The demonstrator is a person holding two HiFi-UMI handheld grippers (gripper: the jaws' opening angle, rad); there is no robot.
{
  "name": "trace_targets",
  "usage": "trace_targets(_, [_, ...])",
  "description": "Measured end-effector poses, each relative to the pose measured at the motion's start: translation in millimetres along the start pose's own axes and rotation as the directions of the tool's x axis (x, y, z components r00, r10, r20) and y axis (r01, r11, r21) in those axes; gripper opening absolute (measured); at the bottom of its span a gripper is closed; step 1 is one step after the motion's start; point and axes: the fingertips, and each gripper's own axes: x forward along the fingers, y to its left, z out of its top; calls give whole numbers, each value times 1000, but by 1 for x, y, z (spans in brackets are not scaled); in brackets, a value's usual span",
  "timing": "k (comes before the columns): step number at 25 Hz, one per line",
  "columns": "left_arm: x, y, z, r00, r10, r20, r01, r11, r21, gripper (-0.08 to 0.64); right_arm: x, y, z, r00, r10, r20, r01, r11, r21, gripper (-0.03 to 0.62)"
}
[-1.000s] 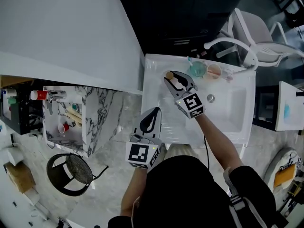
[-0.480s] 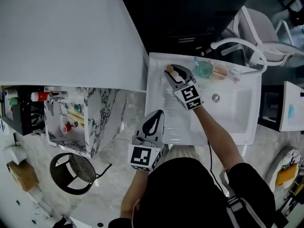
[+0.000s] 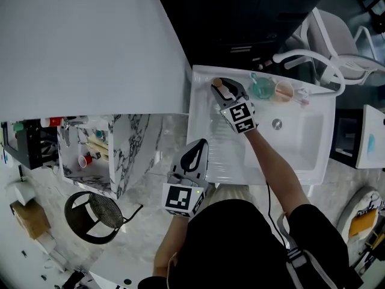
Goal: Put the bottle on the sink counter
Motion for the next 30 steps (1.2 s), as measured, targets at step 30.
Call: trace_targets(30, [1, -3, 4, 1000, 2, -1, -2, 1000, 19, 18, 10, -3, -1, 1000, 10, 4, -10, 1000, -15, 146])
